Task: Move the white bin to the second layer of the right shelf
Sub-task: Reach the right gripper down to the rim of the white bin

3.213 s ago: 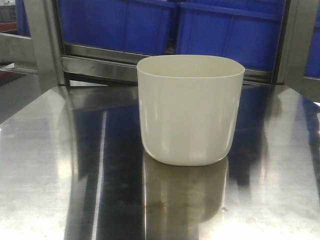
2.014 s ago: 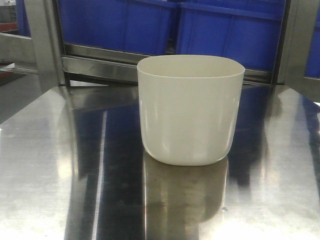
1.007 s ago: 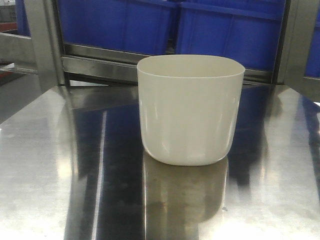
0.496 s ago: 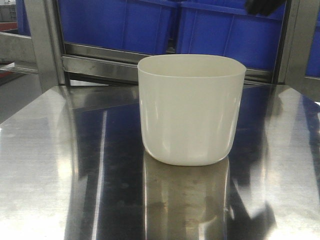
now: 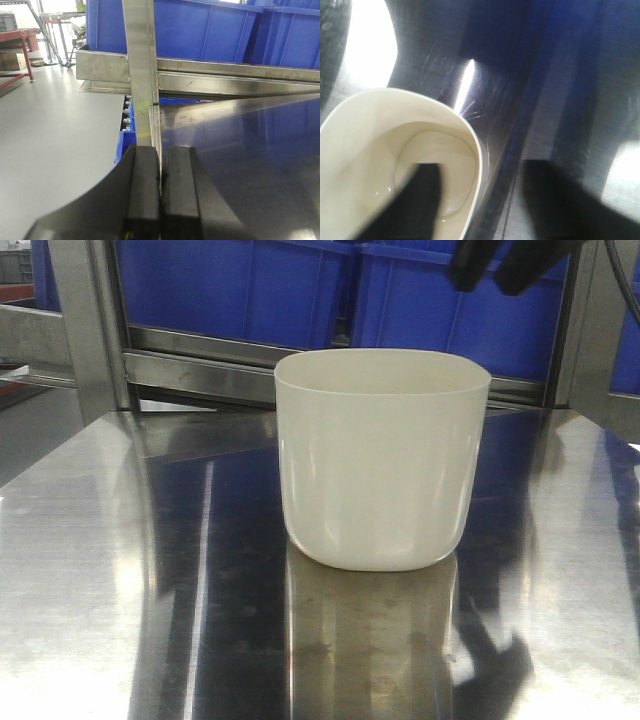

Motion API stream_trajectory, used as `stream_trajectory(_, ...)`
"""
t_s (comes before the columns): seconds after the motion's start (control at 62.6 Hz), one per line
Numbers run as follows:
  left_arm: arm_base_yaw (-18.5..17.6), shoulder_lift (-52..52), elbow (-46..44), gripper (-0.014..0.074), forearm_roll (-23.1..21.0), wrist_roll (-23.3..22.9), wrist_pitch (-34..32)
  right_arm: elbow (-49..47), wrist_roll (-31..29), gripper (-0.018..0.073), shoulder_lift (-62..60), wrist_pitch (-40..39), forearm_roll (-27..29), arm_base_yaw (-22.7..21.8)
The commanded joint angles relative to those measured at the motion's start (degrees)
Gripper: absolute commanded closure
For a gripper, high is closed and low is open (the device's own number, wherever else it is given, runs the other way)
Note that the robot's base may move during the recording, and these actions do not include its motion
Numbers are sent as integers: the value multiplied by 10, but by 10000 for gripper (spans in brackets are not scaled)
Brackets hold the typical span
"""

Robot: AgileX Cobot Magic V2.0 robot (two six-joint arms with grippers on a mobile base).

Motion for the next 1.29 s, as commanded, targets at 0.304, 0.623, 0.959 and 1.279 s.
stream_trajectory(0.304,-2,-8,21,512,-3,-2,-49,-21,-11,62,-8,-7,-3,5)
stream_trajectory(0.623,-2,-8,21,512,-3,-2,-49,-21,-11,62,29,0,-3,5)
stream_trajectory(0.959,-2,-8,21,512,-3,-2,-49,-21,-11,62,70,0,-3,5)
stream_trajectory(1.279,-2,-8,21,512,-3,-2,-49,-20,-10,62,123,0,-3,5)
